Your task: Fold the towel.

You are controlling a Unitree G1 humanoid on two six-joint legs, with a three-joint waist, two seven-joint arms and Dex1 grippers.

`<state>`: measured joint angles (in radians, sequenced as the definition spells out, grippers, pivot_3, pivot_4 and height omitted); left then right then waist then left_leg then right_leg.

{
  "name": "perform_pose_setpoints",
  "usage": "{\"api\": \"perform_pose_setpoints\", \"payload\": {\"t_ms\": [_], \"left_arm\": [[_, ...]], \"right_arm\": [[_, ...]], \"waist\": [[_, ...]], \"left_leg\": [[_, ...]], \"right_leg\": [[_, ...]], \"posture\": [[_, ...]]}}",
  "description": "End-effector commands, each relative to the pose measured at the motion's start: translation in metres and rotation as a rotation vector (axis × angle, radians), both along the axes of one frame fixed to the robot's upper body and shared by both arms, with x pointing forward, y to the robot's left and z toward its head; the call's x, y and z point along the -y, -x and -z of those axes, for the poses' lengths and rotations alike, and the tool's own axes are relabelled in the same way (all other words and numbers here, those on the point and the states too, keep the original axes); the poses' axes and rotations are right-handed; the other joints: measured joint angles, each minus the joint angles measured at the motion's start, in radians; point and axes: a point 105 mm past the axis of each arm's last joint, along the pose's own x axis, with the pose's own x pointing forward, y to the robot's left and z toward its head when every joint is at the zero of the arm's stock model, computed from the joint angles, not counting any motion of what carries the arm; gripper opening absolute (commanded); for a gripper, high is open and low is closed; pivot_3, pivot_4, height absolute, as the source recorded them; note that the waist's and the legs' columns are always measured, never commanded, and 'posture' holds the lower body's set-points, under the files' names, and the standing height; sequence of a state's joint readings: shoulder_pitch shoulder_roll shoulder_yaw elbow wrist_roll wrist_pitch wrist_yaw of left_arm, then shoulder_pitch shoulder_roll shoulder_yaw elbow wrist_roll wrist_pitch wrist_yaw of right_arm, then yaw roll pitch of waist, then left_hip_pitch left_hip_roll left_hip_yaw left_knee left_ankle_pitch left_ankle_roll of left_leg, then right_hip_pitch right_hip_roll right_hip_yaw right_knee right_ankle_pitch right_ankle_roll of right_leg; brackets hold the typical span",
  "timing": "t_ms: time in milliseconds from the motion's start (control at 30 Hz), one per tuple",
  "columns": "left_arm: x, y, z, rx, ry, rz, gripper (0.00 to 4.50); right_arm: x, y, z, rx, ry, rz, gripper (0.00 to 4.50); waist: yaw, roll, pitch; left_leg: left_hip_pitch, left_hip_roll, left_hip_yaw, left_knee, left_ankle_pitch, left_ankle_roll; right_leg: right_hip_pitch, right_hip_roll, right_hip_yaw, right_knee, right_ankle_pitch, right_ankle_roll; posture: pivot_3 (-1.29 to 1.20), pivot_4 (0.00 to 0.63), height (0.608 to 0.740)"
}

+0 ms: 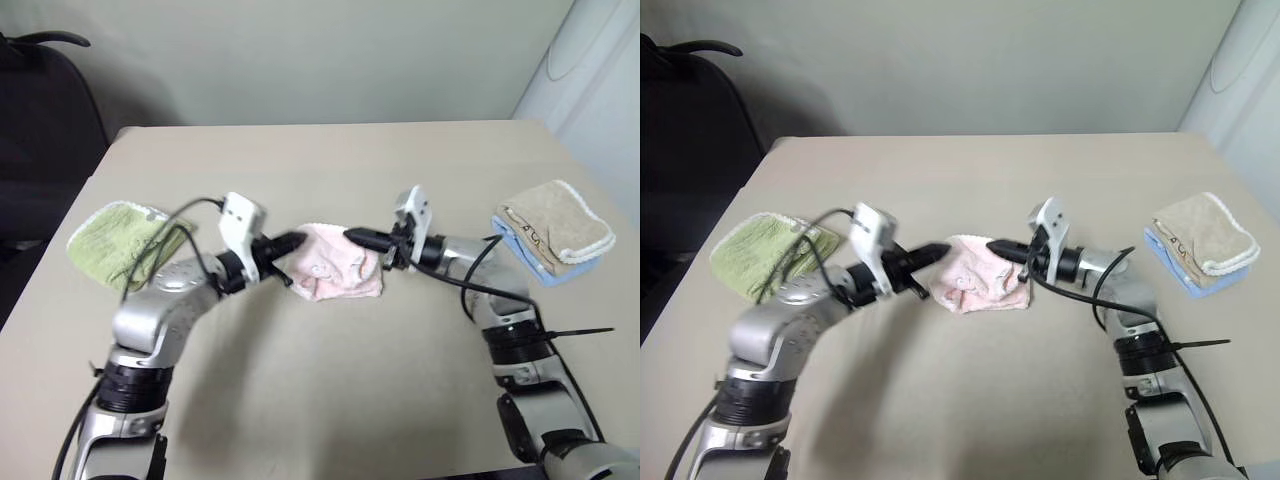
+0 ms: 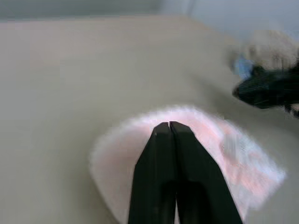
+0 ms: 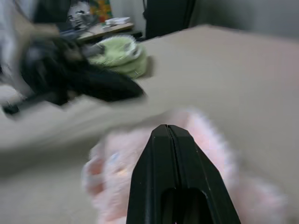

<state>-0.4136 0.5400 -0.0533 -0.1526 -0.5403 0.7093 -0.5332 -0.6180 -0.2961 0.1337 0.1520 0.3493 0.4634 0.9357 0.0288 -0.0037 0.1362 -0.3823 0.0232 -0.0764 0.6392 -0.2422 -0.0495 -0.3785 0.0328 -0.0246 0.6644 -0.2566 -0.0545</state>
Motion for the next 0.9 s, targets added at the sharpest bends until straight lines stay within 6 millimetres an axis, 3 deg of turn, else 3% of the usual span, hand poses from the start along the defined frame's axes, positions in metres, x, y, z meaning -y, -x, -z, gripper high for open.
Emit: {"api": "perform_pose_setpoints", "payload": {"t_ms": [33, 133, 233, 367, 433, 533, 633, 700, 900], "left_arm": [[-0.001, -0.004, 0.036, -0.062, -0.073, -0.012, 0.02], [-0.004, -0.006, 0.059, -0.105, -0.135, -0.033, 0.02], [-0.005, -0.006, 0.056, -0.095, -0.101, -0.043, 0.02], [-0.008, -0.002, 0.007, -0.011, 0.176, -0.053, 0.02], [-0.02, 0.003, -0.022, 0.028, 0.341, -0.079, 0.02], [-0.051, 0.008, -0.042, 0.021, 0.477, -0.156, 0.02], [-0.072, 0.013, -0.041, -0.06, 0.53, -0.201, 0.59], [-0.077, 0.015, -0.036, -0.129, 0.549, -0.205, 1.25], [-0.063, 0.017, -0.002, -0.373, 0.564, -0.163, 3.4]], "right_arm": [[-0.001, -0.006, 0.04, -0.061, 0.112, 0.055, 0.0], [0.002, -0.013, 0.062, -0.096, 0.163, 0.102, 0.0], [0.007, -0.015, 0.06, -0.083, 0.16, 0.117, 0.0], [0.013, -0.011, 0.026, -0.01, 0.075, 0.085, 0.0], [0.018, -0.008, 0.006, 0.024, 0.031, 0.075, 0.0], [0.029, -0.007, -0.018, 0.07, -0.009, 0.081, 0.0], [0.037, -0.01, -0.034, 0.109, -0.022, 0.103, 0.0], [0.041, -0.016, -0.041, 0.137, -0.022, 0.13, 0.0], [0.04, -0.025, -0.047, 0.167, -0.024, 0.148, 0.0]], "waist": [[-0.001, 0.0, 0.0], [0.003, 0.001, -0.001], [0.002, 0.0, -0.004], [0.002, 0.0, -0.003], [0.002, -0.001, -0.003], [0.001, -0.001, -0.003], [-0.002, -0.001, -0.003], [-0.002, -0.001, -0.003], [0.002, -0.001, -0.003]], "left_leg": [[0.0, 0.0, 0.0, 0.0, 0.0, 0.0], [-0.001, 0.0, 0.0, 0.0, 0.0, 0.0], [0.005, 0.0, 0.0, 0.0, -0.001, 0.002], [0.009, 0.0, 0.0, 0.0, -0.004, 0.007], [0.006, 0.0, 0.0, 0.0, -0.003, 0.004], [0.0, 0.0, 0.001, 0.0, -0.001, 0.002], [0.0, 0.0, 0.002, -0.002, -0.001, 0.0], [0.0, 0.0, 0.002, -0.002, -0.001, 0.0], [0.001, 0.0, 0.001, 0.0, -0.001, 0.0]], "right_leg": [[0.0, 0.0, 0.0, 0.0, 0.0, 0.0], [-0.001, 0.0, 0.0, 0.001, 0.0, 0.0], [0.006, 0.0, 0.0, 0.0, 0.0, 0.0], [0.01, 0.0, 0.0, -0.002, 0.0, 0.0], [0.008, 0.0, 0.0, -0.002, 0.0, 0.0], [0.002, 0.0, -0.001, -0.002, 0.0, 0.0], [0.002, 0.0, -0.001, -0.003, 0.0, 0.0], [0.002, 0.0, 0.0, -0.003, 0.0, 0.0], [0.002, 0.0, 0.0, -0.002, 0.0, 0.001]], "posture": [[0.0, 0.15, 0.74], [0.0, 0.15, 0.74], [0.0, 0.15, 0.74], [0.0, 0.15, 0.74], [0.0, 0.15, 0.74], [0.0, 0.15, 0.74], [0.0, 0.15, 0.74], [0.0, 0.15, 0.74], [0.0, 0.15, 0.74]]}}
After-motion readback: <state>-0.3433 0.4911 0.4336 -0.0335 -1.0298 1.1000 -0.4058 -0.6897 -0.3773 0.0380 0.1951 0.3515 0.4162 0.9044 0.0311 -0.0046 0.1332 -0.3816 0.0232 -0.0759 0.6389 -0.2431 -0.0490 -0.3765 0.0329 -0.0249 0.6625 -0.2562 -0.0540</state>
